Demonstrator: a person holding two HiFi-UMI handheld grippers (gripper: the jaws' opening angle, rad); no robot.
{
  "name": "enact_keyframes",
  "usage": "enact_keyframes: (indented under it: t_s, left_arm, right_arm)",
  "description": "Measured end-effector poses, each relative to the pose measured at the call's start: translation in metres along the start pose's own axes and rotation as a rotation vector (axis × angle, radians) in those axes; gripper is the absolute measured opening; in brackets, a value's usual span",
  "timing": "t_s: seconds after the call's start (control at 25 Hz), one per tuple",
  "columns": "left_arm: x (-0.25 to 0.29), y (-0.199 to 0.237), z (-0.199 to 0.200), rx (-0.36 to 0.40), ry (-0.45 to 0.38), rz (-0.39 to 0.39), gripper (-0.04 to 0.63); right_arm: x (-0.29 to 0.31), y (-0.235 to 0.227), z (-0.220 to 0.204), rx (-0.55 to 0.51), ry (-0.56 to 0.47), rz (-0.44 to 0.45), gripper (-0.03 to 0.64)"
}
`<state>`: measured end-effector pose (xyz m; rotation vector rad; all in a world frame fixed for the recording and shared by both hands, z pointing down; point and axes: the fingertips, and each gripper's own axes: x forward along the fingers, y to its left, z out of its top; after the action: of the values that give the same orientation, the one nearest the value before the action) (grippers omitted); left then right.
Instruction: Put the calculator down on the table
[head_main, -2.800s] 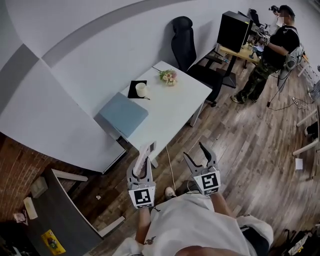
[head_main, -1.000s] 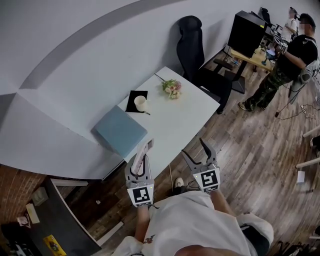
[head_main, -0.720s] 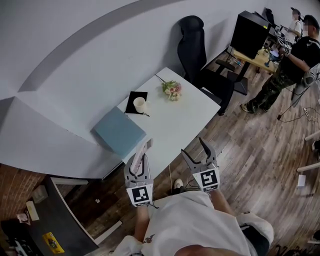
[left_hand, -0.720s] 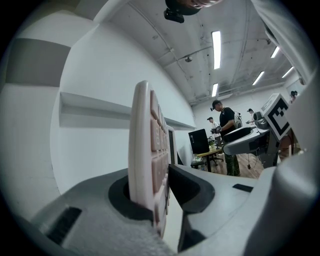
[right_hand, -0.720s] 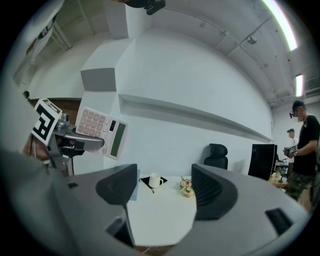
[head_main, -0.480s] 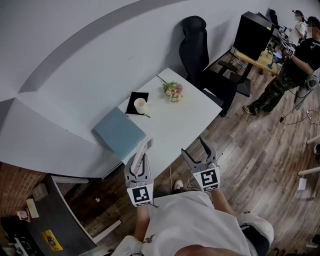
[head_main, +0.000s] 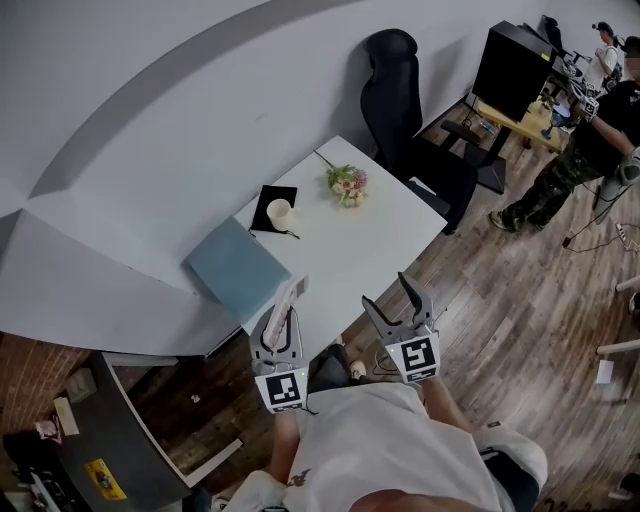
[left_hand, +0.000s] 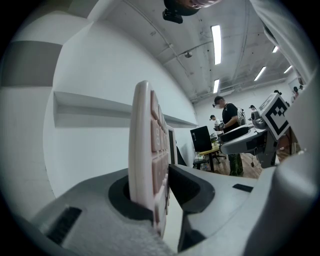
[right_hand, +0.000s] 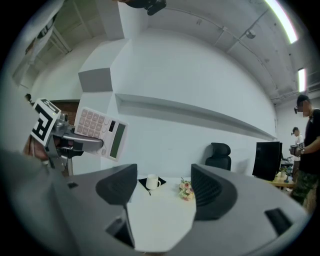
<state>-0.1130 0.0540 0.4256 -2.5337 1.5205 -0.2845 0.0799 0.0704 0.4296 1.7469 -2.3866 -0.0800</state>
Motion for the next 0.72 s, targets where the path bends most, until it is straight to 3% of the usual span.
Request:
enact_keyframes:
  t_s: [0.56,0.72]
  left_arm:
    - [0.056,0.013,-0.009,-0.021,-0.006,-0.016,0.103]
    - [0.073,0.017,-0.013,-0.059,0.016,-0.017,0.103]
  right_arm:
    - [0.043,-0.027,-0.006,-0.01,0.03,-0.028,0.337]
    - [0.061,-0.033,-0.007,-0.001,0.056,-0.027,0.336]
